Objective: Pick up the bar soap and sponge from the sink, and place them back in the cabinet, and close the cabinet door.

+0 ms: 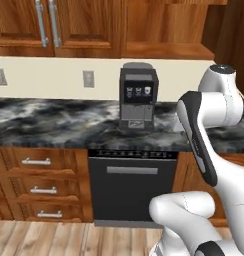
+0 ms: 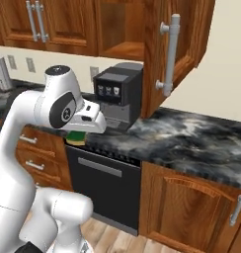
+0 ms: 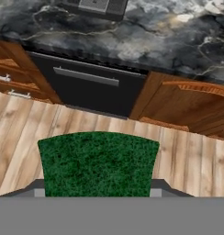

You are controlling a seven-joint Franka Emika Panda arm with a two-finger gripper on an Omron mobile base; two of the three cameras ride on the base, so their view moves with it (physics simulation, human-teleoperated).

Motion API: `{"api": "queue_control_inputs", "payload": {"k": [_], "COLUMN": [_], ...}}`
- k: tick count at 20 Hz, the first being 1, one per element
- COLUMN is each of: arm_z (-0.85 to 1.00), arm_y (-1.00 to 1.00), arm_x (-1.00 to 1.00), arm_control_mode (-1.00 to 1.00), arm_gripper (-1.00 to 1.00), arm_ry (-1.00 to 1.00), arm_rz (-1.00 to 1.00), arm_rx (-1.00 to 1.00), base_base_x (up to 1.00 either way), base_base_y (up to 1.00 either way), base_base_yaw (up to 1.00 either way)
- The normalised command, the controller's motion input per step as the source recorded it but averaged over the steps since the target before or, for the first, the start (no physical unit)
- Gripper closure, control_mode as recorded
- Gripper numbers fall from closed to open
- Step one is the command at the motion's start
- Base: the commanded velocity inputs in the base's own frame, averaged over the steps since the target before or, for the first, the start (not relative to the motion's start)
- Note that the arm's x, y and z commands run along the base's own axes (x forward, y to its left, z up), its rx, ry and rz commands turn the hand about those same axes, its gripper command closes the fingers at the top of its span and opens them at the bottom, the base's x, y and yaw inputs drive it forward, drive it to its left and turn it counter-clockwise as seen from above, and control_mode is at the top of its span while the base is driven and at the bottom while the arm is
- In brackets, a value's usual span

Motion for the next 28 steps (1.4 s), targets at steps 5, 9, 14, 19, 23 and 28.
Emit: {"api": "queue_control_inputs", "payload": {"k": [5,9,14,19,23,28], "arm_z": [0.0,0.0,0.0,0.0,0.0,0.0], "arm_y": [0.0,0.0,0.0,0.0,0.0,0.0], "arm_x": [0.0,0.0,0.0,0.0,0.0,0.0], "arm_control_mode": [1.0,1.0,1.0,1.0,1.0,1.0], "arm_gripper": [1.0,1.0,1.0,1.0,1.0,1.0], "arm_ry": [0.0,0.0,0.0,0.0,0.0,0.0], "arm_rz": [0.0,0.0,0.0,0.0,0.0,0.0], "arm_rx": [0.0,0.0,0.0,0.0,0.0,0.0], "base_base_x": [0.03,0.12,0.15,0.11,0.37,0.55], "base_base_y": [0.38,0.21,0.14,0.27,0.48,0.57], "base_base_yaw": [-0.31,-0.23,-0.26,-0.25,-0.2,-0.1]}}
